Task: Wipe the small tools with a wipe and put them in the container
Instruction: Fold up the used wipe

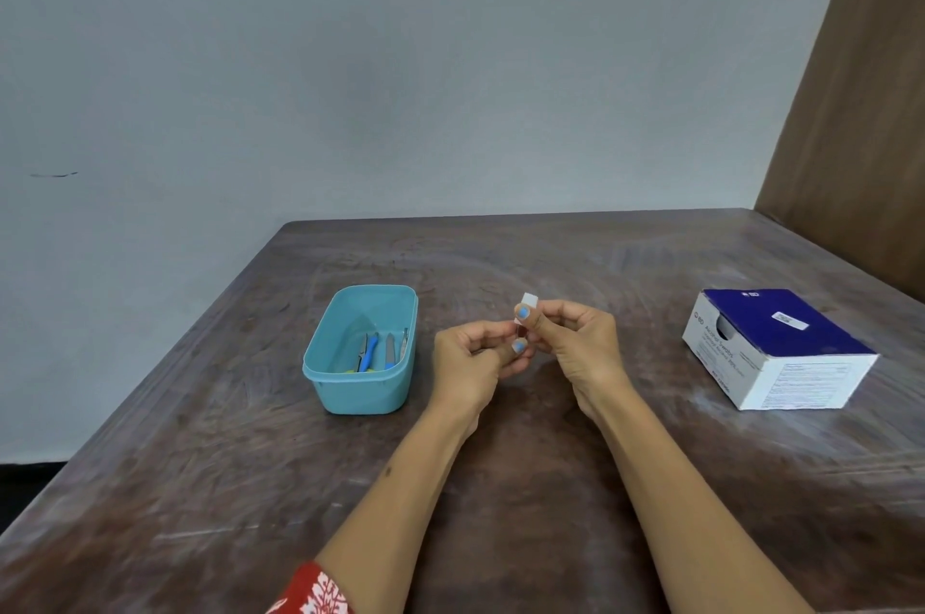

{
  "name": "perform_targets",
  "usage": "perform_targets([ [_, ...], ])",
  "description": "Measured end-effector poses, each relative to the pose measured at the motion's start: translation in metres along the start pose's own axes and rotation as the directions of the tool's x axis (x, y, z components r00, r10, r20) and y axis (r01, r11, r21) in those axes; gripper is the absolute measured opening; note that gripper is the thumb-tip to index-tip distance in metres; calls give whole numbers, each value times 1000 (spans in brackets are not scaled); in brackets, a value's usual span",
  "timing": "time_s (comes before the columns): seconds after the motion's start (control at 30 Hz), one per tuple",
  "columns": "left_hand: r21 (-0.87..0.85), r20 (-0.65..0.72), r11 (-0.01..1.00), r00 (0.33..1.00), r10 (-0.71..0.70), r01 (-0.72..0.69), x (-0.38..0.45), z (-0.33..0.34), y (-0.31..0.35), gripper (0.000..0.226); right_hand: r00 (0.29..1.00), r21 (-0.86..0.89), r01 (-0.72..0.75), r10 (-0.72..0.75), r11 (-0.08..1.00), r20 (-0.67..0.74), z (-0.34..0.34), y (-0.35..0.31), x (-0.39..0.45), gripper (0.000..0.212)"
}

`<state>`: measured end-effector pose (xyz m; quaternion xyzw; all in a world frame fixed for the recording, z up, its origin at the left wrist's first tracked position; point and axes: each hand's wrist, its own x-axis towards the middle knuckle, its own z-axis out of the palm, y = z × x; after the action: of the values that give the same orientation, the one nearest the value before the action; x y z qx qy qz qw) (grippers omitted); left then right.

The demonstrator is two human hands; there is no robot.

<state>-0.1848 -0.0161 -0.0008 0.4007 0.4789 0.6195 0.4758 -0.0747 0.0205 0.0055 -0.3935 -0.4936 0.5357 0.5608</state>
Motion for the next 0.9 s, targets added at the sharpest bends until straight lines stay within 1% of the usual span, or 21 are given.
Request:
perform_targets([
  [0.07, -11, -1, 1000, 1000, -4, 4, 0, -1, 0, 19, 1000, -8, 11, -10, 1000, 14, -1, -1, -1, 7],
  [0.2, -30, -28, 1000, 1000, 1, -1, 1, -1, -1, 19, 998, -204, 58, -54, 977, 27, -2, 3, 0, 11],
  [0.33, -38, -55, 999, 998, 25, -27, 0, 2, 0, 16, 992, -307, 126, -120, 943, 39, -3, 3, 0, 7],
  [0.43, -55, -97, 998, 995, 6, -11, -1, 4, 3, 14, 983, -413, 182, -175, 892, 55, -3, 5, 0, 7],
  [0.53, -101, -147, 995, 989, -1, -14, 2, 4, 4, 16, 970, -514, 241, -217, 823, 107, -2, 11, 0, 8],
  [0.67, -46, -159, 998, 987, 24, -32, 1, 5, 4, 16, 954, -603, 296, -256, 741, 153, -3, 11, -1, 5],
  [0.8, 5, -169, 1000, 985, 13, -13, 2, 3, 2, 18, 948, -629, 317, -266, 710, 177, -3, 10, -1, 5],
  [0.87, 100, -187, 994, 981, 52, -33, 4, 2, 1, 16, 945, -647, 322, -272, 692, 179, -4, 10, 0, 8],
  [0.9, 173, -183, 982, 977, 107, -75, 4, 2, 2, 16, 944, -649, 323, -278, 689, 175, -4, 10, 0, 9],
])
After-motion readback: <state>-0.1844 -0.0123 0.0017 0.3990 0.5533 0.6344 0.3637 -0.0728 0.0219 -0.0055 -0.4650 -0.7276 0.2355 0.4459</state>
